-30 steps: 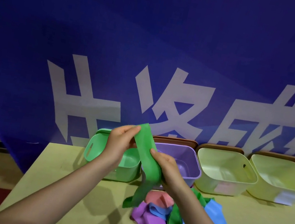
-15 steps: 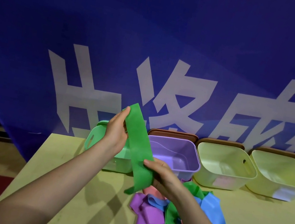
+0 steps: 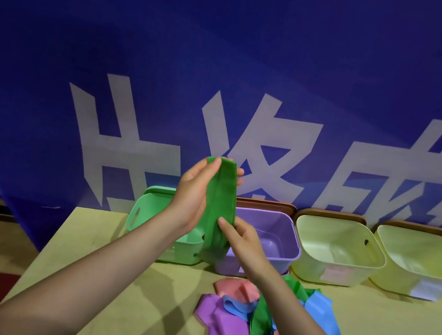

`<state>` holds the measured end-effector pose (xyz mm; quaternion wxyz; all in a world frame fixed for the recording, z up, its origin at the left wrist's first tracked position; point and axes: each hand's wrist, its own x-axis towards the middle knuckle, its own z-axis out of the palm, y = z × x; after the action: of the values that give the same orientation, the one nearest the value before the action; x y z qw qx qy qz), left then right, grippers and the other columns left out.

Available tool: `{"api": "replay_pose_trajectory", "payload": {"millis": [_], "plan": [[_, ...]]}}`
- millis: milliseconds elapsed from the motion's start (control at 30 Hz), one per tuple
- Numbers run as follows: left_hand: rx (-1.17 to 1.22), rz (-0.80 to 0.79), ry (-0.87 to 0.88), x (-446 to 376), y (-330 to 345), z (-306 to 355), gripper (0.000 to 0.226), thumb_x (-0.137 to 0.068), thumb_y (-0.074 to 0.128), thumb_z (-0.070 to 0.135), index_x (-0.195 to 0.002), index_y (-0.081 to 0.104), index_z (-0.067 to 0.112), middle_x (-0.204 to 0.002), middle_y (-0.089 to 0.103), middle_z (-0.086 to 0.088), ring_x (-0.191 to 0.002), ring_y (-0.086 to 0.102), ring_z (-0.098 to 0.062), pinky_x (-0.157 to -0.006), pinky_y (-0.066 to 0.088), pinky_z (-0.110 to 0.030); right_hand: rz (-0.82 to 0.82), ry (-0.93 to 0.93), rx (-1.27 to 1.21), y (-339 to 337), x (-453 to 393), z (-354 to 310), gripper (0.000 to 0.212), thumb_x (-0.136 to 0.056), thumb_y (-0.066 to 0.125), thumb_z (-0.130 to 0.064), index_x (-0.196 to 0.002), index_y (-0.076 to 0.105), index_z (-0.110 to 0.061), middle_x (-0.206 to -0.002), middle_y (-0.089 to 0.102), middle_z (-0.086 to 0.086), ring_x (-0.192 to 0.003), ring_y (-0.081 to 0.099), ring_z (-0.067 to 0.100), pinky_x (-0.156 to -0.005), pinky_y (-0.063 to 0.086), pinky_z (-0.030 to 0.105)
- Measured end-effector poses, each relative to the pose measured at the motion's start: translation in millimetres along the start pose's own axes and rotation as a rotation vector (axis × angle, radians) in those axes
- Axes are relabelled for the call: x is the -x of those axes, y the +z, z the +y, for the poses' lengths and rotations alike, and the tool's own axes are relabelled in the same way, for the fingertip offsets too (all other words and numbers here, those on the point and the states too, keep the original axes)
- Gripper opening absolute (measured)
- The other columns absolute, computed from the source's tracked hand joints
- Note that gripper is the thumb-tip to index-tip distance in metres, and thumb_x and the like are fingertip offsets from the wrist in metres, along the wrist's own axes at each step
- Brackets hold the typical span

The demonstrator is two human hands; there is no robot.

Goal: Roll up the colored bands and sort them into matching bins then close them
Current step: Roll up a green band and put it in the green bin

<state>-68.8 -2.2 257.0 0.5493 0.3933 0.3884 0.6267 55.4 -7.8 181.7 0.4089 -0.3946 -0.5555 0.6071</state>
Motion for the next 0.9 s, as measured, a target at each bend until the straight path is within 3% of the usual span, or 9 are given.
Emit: {"api": "replay_pose_trajectory", "payload": {"millis": [67,167,300,367,500,633,767,900], "plan": [[0.013,0.009,0.008,-3.9,-3.2,2.0,0.023,-0.1,0.043,0.026,-0.101,0.062,0.014,-0.102,0.071,-0.014,-0.094,0.068,-0.026,-0.072,0.054,-0.033,-0.044,0.003,-0.036,2.4,0.6,0.8,0.017,-0.098,0.045,-0.002,-0.106,0.059,0.005,-0.069,0.069,-0.004,-0.057,0.064,0.0,-0.053,0.047,0.012],[0.06,0.01,-0.048,-8.7,-10.5,-0.5,0.028,-0.1,0.041,0.03,-0.109,0.062,0.015,-0.105,0.07,-0.014,-0.096,0.068,-0.026,-0.079,0.054,-0.037,-0.046,0.013,-0.054,5.9,-1.3,2.6,0.014,-0.098,0.046,-0.004,-0.094,0.059,0.0,-0.056,0.066,-0.006,-0.049,0.06,0.003,-0.049,0.046,0.015],[0.198,0.036,-0.249,-9.3,-24.7,-18.7,0.038,-0.1,0.04,0.037,-0.12,0.059,0.012,-0.113,0.069,-0.011,-0.108,0.064,-0.024,-0.09,0.051,-0.041,-0.004,-0.007,0.008,6.9,-5.2,1.7,0.018,-0.098,0.049,-0.013,-0.085,0.059,-0.006,-0.059,0.059,0.0,-0.051,0.055,0.01,-0.052,0.046,0.021],[0.295,0.079,-0.361,-6.6,-30.6,-28.6,0.046,-0.099,0.042,0.039,-0.127,0.055,0.005,-0.12,0.066,-0.014,-0.113,0.061,-0.024,-0.087,0.051,-0.038,-0.018,-0.023,0.035,6.3,-5.8,1.6,0.017,-0.099,0.049,-0.013,-0.086,0.057,-0.005,-0.061,0.056,0.003,-0.053,0.053,0.011,-0.053,0.044,0.022],[0.493,0.111,-0.514,3.0,-35.6,-47.5,0.04,-0.099,0.045,0.032,-0.123,0.058,0.004,-0.123,0.064,-0.018,-0.108,0.064,-0.027,-0.088,0.05,-0.038,-0.044,-0.016,0.066,5.8,-3.8,-0.5,0.017,-0.099,0.048,-0.011,-0.086,0.058,-0.005,-0.067,0.056,0.007,-0.054,0.054,0.009,-0.055,0.044,0.019],[0.591,0.122,-0.526,8.2,-32.5,-61.8,0.028,-0.1,0.041,0.029,-0.119,0.061,0.024,-0.105,0.072,-0.009,-0.085,0.072,-0.027,-0.081,0.049,-0.041,-0.055,-0.009,0.177,0.5,0.5,-1.3,0.019,-0.098,0.051,-0.017,-0.085,0.064,-0.015,-0.073,0.061,-0.001,-0.062,0.056,0.003,-0.062,0.045,0.019],[0.682,0.191,-0.433,-6.4,-31.1,-60.0,0.021,-0.099,0.046,0.029,-0.114,0.06,0.026,-0.081,0.072,0.0,-0.075,0.072,-0.018,-0.077,0.051,-0.039,-0.176,0.123,0.122,-6.7,6.7,5.6,0.004,-0.089,0.066,-0.016,-0.085,0.067,-0.017,-0.071,0.068,-0.006,-0.061,0.061,0.004,-0.062,0.048,0.02],[0.625,0.196,-0.353,-12.2,-29.2,-49.9,0.021,-0.1,0.044,0.027,-0.106,0.064,0.025,-0.066,0.061,0.001,-0.063,0.065,-0.015,-0.077,0.05,-0.035,-0.161,0.214,0.145,-17.9,7.0,16.3,0.005,-0.082,0.074,-0.015,-0.078,0.072,-0.018,-0.072,0.071,0.0,-0.062,0.064,0.01,-0.062,0.05,0.022]]}}
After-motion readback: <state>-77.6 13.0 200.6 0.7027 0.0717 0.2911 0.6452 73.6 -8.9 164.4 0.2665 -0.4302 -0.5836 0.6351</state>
